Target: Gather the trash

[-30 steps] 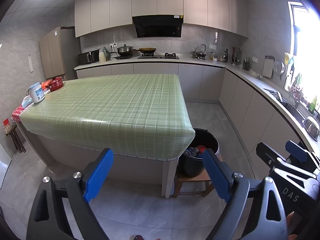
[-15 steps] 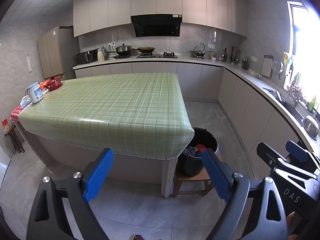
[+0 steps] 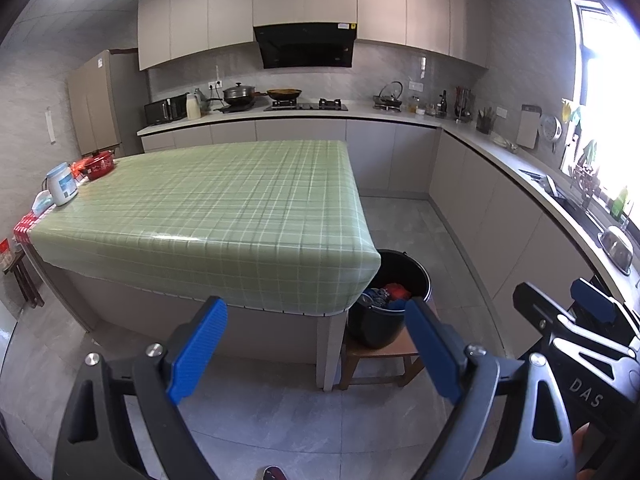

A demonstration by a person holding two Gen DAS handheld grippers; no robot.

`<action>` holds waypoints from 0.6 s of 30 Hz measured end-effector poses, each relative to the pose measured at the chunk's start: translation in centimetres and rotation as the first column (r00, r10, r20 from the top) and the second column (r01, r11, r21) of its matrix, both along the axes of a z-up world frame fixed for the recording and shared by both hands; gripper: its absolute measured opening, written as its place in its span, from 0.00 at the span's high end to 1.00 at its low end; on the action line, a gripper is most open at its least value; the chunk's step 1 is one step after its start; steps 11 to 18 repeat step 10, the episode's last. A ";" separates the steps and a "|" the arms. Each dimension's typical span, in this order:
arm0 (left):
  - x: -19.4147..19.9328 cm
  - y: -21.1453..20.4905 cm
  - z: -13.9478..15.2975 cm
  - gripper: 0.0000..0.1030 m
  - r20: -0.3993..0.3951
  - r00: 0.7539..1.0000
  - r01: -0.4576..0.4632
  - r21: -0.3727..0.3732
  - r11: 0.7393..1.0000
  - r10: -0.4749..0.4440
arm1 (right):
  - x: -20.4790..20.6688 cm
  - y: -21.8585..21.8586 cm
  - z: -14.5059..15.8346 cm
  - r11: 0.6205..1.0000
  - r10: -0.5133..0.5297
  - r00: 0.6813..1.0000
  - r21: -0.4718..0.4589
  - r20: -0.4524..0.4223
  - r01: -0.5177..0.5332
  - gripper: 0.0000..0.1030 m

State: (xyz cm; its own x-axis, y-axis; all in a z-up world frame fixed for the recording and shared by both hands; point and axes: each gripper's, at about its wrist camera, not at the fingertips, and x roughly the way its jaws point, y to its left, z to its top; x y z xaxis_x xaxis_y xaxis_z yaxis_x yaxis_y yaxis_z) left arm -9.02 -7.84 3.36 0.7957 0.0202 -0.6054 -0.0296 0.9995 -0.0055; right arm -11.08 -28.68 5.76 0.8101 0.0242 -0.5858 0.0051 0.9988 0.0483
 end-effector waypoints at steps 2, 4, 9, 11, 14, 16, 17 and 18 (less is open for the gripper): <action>0.0 -0.1 -0.1 0.11 0.006 1.000 0.016 -0.007 1.000 -0.016 | 0.0 0.0 0.0 1.000 -0.001 1.000 -0.001 0.000 0.001 0.12; -0.1 -0.1 -0.1 0.11 0.017 0.999 0.034 -0.030 0.999 -0.034 | 0.0 0.0 0.0 1.000 -0.002 1.000 0.000 0.000 0.002 0.12; -0.1 -0.6 0.3 0.11 0.037 0.998 0.057 -0.023 0.998 -0.056 | 0.1 -0.5 -0.3 1.000 -0.013 1.000 0.002 -0.003 0.013 0.12; 0.0 -0.8 0.3 0.10 0.030 0.998 0.057 -0.018 0.998 -0.056 | 0.1 -0.6 -0.4 1.000 -0.016 1.000 0.005 -0.004 0.016 0.12; 0.0 -0.8 0.3 0.10 0.030 0.998 0.057 -0.018 0.998 -0.056 | 0.1 -0.6 -0.4 1.000 -0.016 1.000 0.005 -0.004 0.016 0.12; 0.0 -0.8 0.3 0.10 0.030 0.998 0.057 -0.018 0.998 -0.056 | 0.1 -0.6 -0.4 1.000 -0.016 1.000 0.005 -0.004 0.016 0.12; 0.0 -0.8 0.3 0.10 0.030 0.998 0.057 -0.018 0.998 -0.056 | 0.1 -0.6 -0.4 1.000 -0.016 1.000 0.005 -0.004 0.016 0.12; 0.0 -0.8 0.3 0.10 0.030 0.998 0.057 -0.018 0.998 -0.056 | 0.1 -0.6 -0.4 1.000 -0.016 1.000 0.005 -0.004 0.016 0.12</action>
